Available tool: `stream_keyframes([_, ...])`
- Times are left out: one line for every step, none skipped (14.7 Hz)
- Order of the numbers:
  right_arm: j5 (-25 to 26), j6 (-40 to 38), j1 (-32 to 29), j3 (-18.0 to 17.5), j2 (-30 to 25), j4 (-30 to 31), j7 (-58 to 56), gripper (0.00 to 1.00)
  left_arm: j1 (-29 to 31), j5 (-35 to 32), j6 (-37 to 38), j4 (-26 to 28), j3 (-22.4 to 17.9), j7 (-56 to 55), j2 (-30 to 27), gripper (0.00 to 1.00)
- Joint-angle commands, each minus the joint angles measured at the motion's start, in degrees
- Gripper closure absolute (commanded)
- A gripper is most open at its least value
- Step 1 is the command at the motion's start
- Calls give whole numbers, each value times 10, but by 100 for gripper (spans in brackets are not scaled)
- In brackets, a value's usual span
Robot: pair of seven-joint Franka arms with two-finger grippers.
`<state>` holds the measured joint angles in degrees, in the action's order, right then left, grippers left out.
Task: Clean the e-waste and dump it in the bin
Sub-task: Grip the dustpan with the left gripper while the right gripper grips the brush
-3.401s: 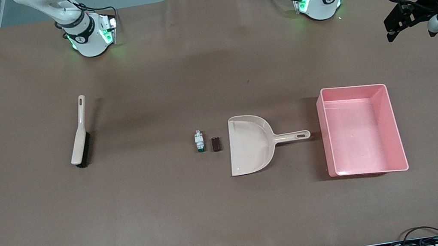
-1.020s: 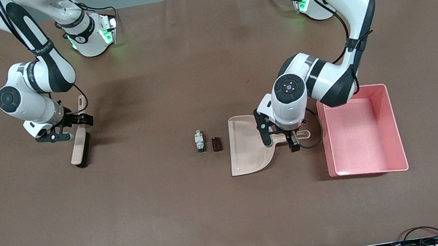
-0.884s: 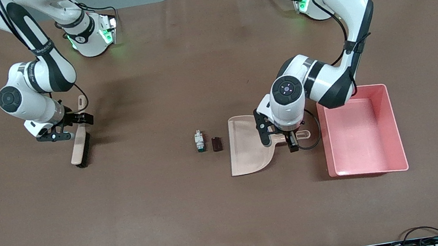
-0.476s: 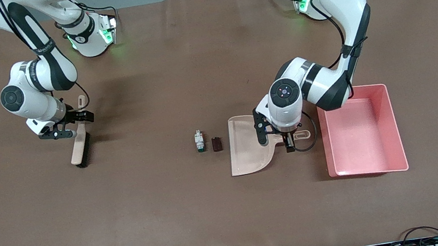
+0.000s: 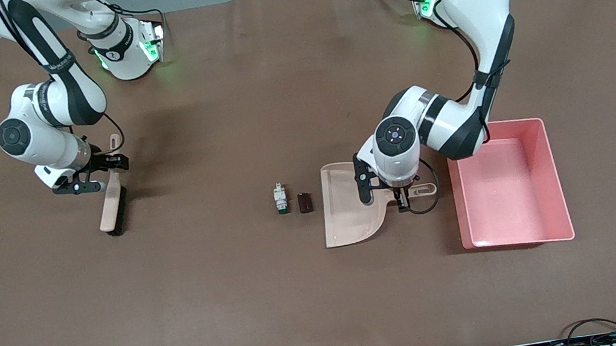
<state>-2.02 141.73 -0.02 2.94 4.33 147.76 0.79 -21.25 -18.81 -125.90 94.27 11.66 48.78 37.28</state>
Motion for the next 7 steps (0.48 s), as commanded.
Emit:
stream_keyframes([-9, -1, 1, 0, -23, 19, -6, 53, -2, -10, -1, -11, 0, 3, 6, 31])
stream_keyframes([-9, -1, 0, 0, -23, 19, -6, 54, -2, -10, -1, -11, 0, 3, 7, 34])
stream_keyframes([-9, -1, 0, 0, -23, 19, -7, 56, -2, -10, -1, -11, 0, 3, 7, 37])
stream_keyframes([-9, -1, 0, 0, -23, 19, -7, 59, -2, -10, -3, -11, 0, 3, 8, 38])
stream_keyframes([-9, -1, 0, 0, -23, 19, -7, 64, -3, -10, -7, -11, 0, 3, 8, 40])
stream_keyframes([-9, -1, 0, 0, -23, 19, -7, 69, -6, -11, -7, -11, 0, 5, 8, 42])
stream_keyframes([-9, -1, -1, 0, -23, 19, -7, 76, -7, -11, -8, -11, 0, 6, 8, 45])
